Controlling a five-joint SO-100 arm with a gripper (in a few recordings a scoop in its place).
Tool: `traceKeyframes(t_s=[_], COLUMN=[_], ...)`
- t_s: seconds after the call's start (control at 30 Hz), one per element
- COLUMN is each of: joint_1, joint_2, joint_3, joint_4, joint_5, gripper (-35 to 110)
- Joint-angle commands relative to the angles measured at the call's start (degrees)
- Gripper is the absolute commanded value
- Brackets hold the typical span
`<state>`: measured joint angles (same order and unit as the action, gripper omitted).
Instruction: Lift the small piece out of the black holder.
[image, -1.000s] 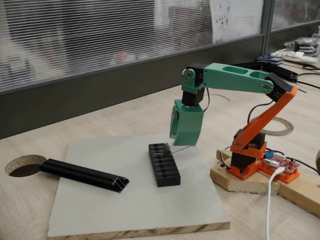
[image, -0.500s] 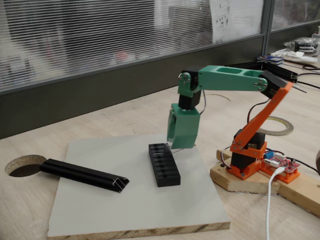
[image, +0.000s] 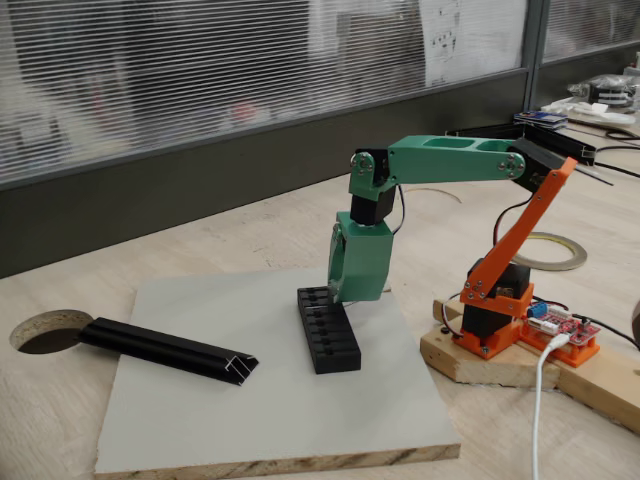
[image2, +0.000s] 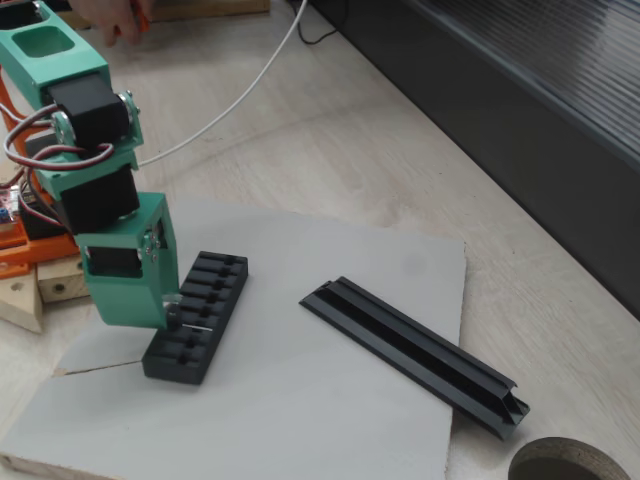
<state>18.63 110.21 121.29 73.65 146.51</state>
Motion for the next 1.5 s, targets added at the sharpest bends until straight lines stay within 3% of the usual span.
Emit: traceKeyframes(t_s=[0.0,1.47], joint_1=[0.44,0.0], joint_2=[0.7,0.7], joint_3=[-0.44,3.52], joint_4=[-0.26,-5.01], joint_5=[0.26,0.26], gripper=[31,31])
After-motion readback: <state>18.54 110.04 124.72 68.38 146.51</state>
